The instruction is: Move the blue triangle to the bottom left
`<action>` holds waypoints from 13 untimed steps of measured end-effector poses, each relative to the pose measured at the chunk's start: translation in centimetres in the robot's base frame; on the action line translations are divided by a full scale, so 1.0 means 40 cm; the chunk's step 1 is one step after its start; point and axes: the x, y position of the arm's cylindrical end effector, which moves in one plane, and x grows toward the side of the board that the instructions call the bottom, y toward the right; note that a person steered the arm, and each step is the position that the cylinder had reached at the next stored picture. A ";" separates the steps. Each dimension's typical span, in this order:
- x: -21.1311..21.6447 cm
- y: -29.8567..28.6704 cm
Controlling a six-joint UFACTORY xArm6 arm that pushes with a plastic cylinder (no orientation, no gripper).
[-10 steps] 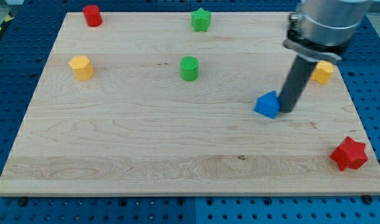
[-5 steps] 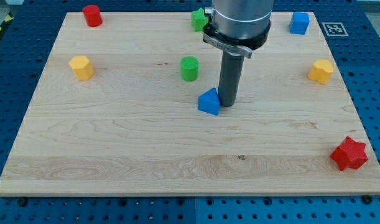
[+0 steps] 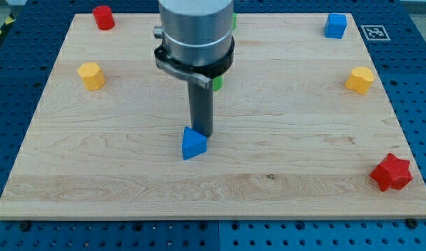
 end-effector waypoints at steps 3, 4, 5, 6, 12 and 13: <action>0.170 -0.043; 0.219 -0.041; 0.225 -0.067; 0.217 -0.106; 0.199 -0.370; 0.093 -0.270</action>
